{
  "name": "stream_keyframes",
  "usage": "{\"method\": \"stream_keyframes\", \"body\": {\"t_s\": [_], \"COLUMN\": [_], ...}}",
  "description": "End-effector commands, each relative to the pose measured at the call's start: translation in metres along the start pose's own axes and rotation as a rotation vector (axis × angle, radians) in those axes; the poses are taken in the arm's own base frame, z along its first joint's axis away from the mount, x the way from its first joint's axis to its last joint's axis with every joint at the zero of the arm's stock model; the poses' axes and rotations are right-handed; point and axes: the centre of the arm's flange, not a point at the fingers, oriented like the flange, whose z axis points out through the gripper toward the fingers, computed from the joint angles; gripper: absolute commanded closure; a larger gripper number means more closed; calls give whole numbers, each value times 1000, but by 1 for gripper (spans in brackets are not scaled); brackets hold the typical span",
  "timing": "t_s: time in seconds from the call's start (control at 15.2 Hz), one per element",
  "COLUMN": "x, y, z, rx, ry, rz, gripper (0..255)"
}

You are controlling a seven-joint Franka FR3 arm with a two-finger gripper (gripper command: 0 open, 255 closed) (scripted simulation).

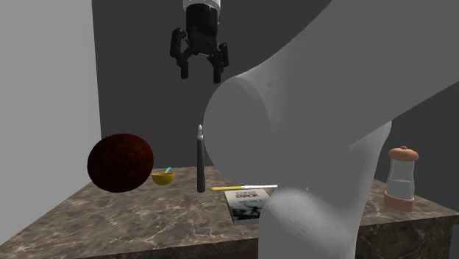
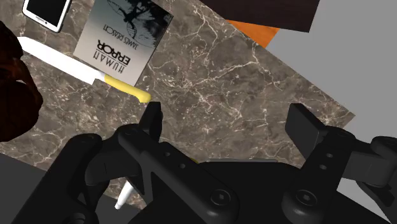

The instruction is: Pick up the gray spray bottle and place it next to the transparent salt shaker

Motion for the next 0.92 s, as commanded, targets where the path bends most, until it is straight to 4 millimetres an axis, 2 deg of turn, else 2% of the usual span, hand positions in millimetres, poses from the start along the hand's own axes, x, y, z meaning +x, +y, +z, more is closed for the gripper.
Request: {"method": "stream_keyframes", "body": {"t_s": [0.0, 0.4, 0.86], "x": [0, 84, 170], "y": [0, 28, 71], "z": [0, 37, 92], "rx": [0, 27, 60], "ry": [0, -111, -239], "rz": [0, 120, 261], "gripper": [0, 0, 0]}}
